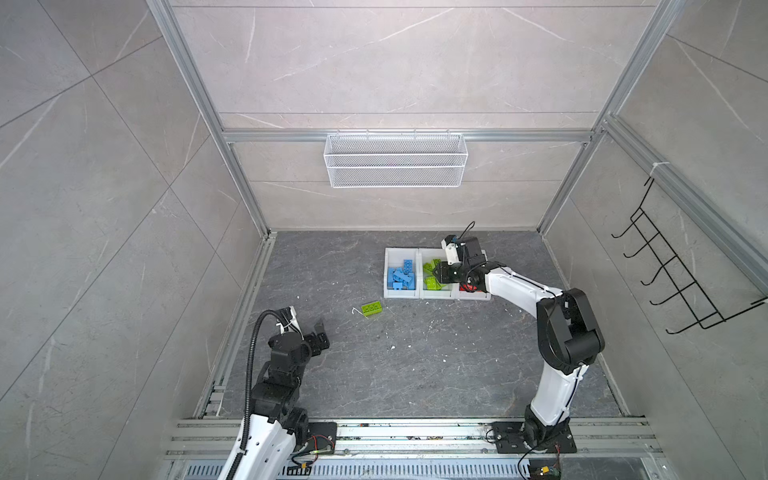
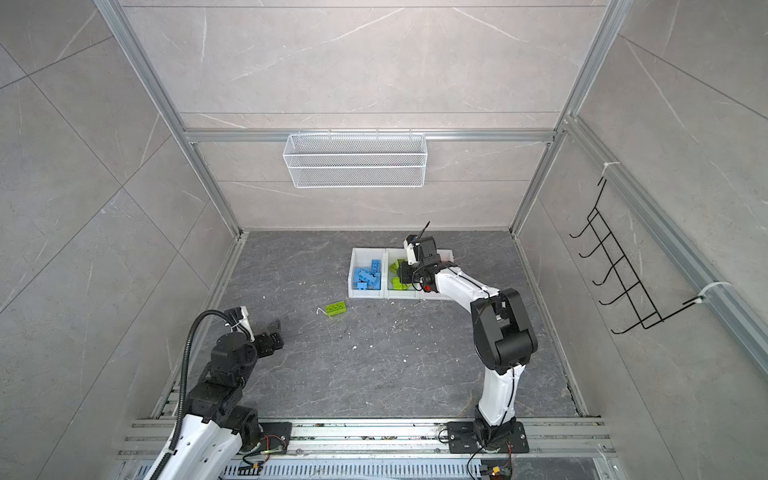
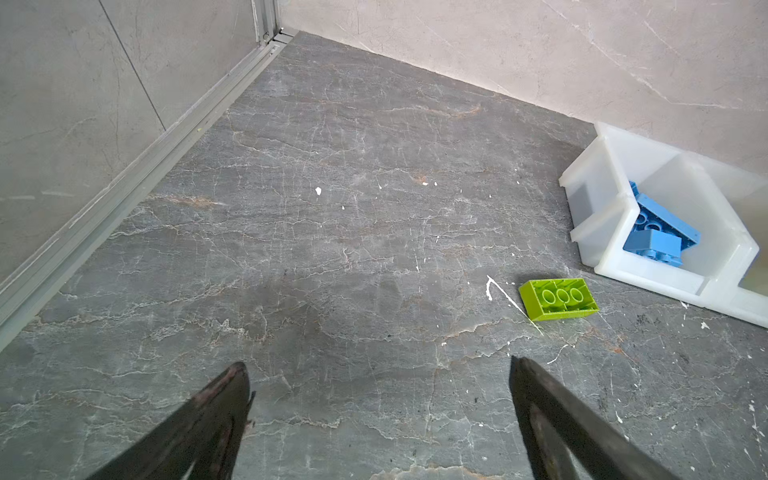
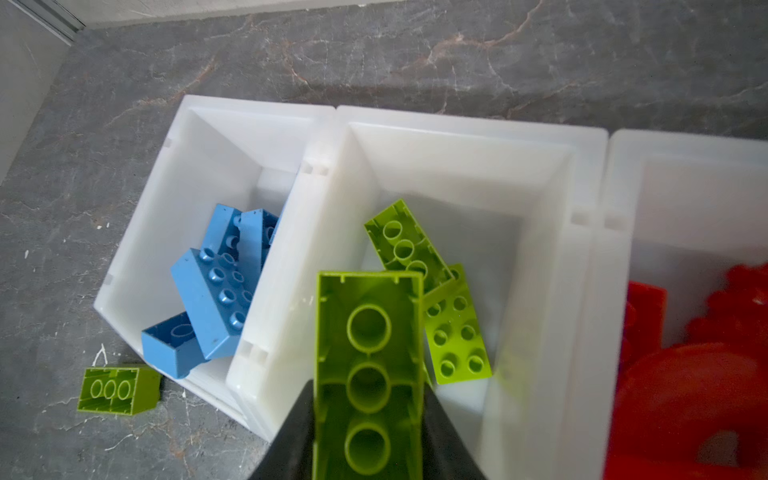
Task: Sort the legos into containers by color
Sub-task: 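Carry the lime-green brick into the middle compartment and release it, then move the right gripper to the last lime-green brick and grasp it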
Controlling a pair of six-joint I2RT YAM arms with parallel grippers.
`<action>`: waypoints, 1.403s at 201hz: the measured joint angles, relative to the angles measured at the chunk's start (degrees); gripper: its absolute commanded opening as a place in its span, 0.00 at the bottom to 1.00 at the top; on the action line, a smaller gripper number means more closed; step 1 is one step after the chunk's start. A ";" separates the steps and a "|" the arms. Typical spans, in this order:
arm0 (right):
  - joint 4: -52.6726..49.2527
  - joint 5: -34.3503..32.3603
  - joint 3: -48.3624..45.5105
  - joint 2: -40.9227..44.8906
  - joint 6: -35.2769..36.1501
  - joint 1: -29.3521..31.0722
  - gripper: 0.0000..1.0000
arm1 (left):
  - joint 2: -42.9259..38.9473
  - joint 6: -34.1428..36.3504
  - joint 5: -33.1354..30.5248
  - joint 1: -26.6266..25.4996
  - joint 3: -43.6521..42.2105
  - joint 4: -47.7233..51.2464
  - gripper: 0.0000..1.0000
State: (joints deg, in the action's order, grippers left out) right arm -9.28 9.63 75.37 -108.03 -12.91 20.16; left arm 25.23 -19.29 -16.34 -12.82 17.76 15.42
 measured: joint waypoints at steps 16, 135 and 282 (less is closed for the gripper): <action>-0.33 -0.07 0.04 -0.15 0.02 0.00 0.47 | 0.68 0.00 0.11 0.02 0.00 0.00 0.99; -2.14 -1.90 -2.89 10.71 -3.04 7.10 0.83 | 3.50 0.00 0.44 0.02 0.00 -0.07 0.99; -6.71 -16.02 12.74 -12.72 -10.40 31.04 0.91 | 1.95 0.00 0.52 0.13 0.00 -0.13 0.99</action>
State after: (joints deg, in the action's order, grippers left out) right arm -15.99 -6.39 88.12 -120.75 -23.31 51.20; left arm 27.18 -19.29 -15.81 -12.69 17.76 15.29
